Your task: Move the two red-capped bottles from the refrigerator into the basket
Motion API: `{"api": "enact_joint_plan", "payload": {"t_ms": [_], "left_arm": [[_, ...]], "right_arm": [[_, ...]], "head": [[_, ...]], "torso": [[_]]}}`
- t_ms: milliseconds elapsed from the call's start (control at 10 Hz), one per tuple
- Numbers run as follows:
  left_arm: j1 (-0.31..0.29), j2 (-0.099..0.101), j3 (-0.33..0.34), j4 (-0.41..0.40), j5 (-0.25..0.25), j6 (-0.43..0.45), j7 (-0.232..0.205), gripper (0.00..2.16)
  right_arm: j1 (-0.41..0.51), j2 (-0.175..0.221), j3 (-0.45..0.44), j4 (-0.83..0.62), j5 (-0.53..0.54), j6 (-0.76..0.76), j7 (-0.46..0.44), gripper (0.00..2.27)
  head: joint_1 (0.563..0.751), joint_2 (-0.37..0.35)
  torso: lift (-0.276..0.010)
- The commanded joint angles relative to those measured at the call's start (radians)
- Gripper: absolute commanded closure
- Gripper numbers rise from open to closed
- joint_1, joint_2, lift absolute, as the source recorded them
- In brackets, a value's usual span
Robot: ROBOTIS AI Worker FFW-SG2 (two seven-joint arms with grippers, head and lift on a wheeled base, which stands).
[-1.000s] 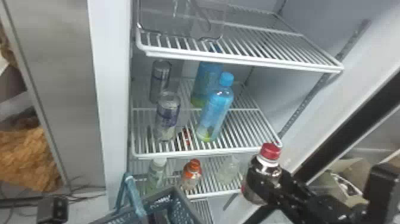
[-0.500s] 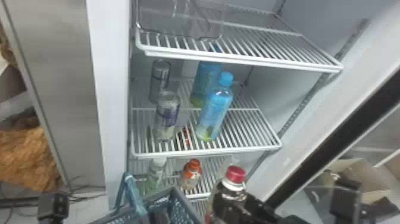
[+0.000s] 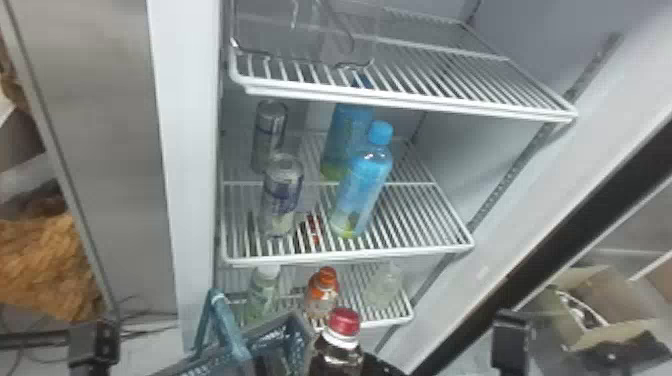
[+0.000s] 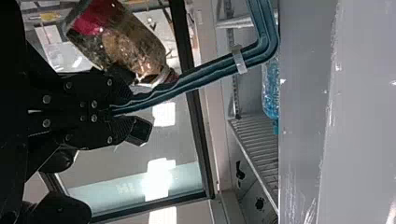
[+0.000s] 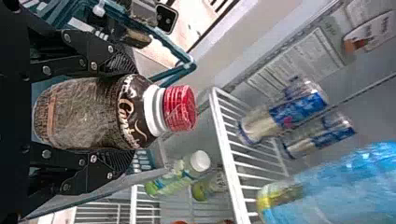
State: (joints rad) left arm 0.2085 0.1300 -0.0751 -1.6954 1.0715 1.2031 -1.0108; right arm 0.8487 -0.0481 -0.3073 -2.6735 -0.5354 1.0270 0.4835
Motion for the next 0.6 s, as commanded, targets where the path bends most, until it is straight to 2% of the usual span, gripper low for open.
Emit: {"api": "enact_joint_plan", "payload": {"t_ms": [0, 100, 200, 300, 400, 500], "left_arm": [[-0.002, 0.0, -0.005, -0.002, 0.001, 0.0, 0.0, 1.17], [-0.007, -0.001, -0.007, -0.002, 0.003, 0.0, 0.0, 1.17], [-0.007, -0.001, -0.007, 0.001, 0.003, 0.0, 0.0, 1.17], [-0.005, 0.0, -0.007, -0.002, 0.005, 0.0, 0.0, 1.17], [-0.002, 0.0, -0.003, 0.001, 0.005, 0.0, 0.0, 1.17], [-0.002, 0.0, -0.003, 0.001, 0.005, -0.003, 0.0, 1.17]], "right_arm": [[-0.027, -0.004, 0.006, 0.054, 0.005, 0.001, 0.015, 1.19], [-0.039, -0.006, 0.01, 0.076, 0.005, 0.001, 0.026, 0.94], [-0.049, -0.006, 0.012, 0.095, 0.005, 0.001, 0.033, 0.5], [-0.049, -0.006, 0.012, 0.1, 0.005, 0.001, 0.035, 0.19], [-0.046, -0.002, 0.006, 0.098, 0.007, -0.004, 0.035, 0.07], [-0.046, 0.002, -0.008, 0.095, 0.009, -0.026, 0.035, 0.12]], "head": [[0.695, -0.35], [0.695, -0.35], [0.695, -0.35], [0.695, -0.35], [0.695, -0.35], [0.695, -0.35]], "torso": [[0.0], [0.0], [0.0], [0.0], [0.0], [0.0]]}}
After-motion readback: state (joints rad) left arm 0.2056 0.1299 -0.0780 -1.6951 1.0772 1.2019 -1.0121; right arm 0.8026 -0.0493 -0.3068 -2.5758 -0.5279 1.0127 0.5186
